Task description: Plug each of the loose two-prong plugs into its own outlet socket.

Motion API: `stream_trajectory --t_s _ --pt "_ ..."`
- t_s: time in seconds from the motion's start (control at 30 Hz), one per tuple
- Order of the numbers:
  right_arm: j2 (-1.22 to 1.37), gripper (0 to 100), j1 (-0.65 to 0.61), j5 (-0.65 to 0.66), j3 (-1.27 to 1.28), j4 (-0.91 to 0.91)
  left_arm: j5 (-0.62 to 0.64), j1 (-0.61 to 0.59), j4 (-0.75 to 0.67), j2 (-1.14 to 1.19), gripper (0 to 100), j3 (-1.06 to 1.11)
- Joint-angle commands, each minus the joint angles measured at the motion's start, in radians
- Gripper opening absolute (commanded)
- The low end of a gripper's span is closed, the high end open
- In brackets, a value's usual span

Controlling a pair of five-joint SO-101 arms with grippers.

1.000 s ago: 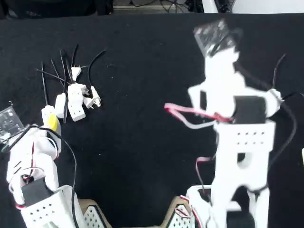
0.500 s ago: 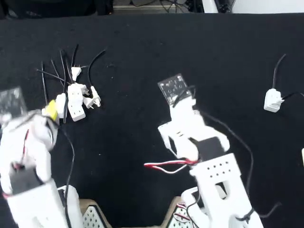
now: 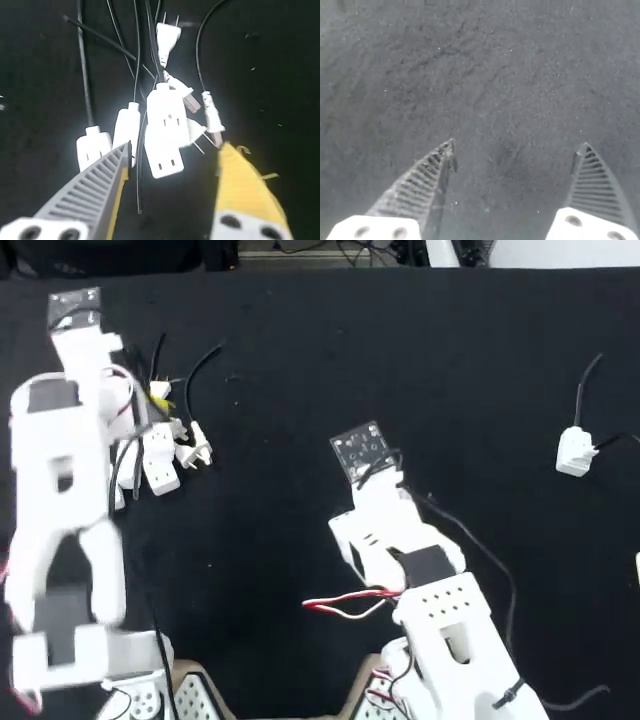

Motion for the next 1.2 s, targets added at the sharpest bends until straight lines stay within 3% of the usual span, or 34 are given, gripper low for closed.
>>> stream_trajectory --t_s 0.0,0.47,0.53,0.67,0.7,0.97,1.17 --pt "-0.027 34.6 -0.014 0.006 -0.004 -0.023 0.031 0.008 0.075 0.302 31 -0.329" --pt "-0.028 34.6 -0.015 0.006 -0.002 -0.023 0.026 0.007 0.439 0.951 31 -1.024" --pt "-0.028 34.6 -0.015 0.006 -0.002 -0.023 0.031 0.005 0.503 0.985 27 -1.113" --pt "-0.028 34.6 -0.015 0.006 -0.002 -0.023 0.034 0.002 0.555 0.993 7 -1.227" --pt "-0.028 34.6 -0.015 0.006 -0.002 -0.023 0.046 -0.005 0.555 0.982 2 -1.227" --pt "-0.028 34.6 -0.015 0.006 -0.002 -0.023 0.083 -0.024 0.555 0.799 3 -1.084" --pt "-0.030 34.6 -0.014 0.006 -0.007 -0.017 0.038 0.010 0.554 0.494 3 -0.716"
